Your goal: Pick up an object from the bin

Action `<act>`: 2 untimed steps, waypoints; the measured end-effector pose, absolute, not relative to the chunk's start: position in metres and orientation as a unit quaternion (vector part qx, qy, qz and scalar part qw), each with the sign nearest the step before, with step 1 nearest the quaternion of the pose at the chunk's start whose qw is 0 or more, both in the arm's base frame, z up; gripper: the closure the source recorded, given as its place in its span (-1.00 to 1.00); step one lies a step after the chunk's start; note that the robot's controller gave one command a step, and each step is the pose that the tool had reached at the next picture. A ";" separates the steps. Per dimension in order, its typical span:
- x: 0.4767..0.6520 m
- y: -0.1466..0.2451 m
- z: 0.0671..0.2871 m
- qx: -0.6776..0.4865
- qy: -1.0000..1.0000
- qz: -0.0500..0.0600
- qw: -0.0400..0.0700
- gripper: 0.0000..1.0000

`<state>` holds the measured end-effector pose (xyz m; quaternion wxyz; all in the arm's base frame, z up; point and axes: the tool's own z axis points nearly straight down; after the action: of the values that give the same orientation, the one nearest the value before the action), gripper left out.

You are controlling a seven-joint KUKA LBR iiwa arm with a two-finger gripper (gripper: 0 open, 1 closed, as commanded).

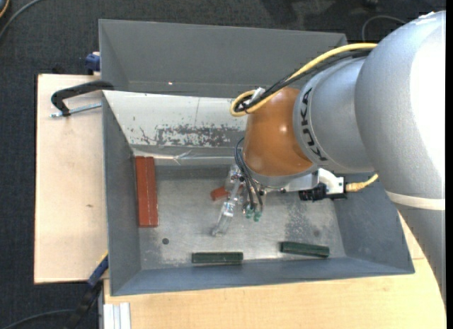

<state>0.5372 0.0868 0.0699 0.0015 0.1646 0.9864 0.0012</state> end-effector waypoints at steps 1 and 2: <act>0.540 0.086 0.075 0.165 0.986 0.002 0.007 1.00; 0.533 0.097 0.200 0.161 0.987 0.003 0.006 1.00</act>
Offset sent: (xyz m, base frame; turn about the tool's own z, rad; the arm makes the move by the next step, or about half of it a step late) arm 0.0000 0.0000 0.0000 0.0000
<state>0.5328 0.0968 0.2001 0.0059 0.1609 0.9869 0.0027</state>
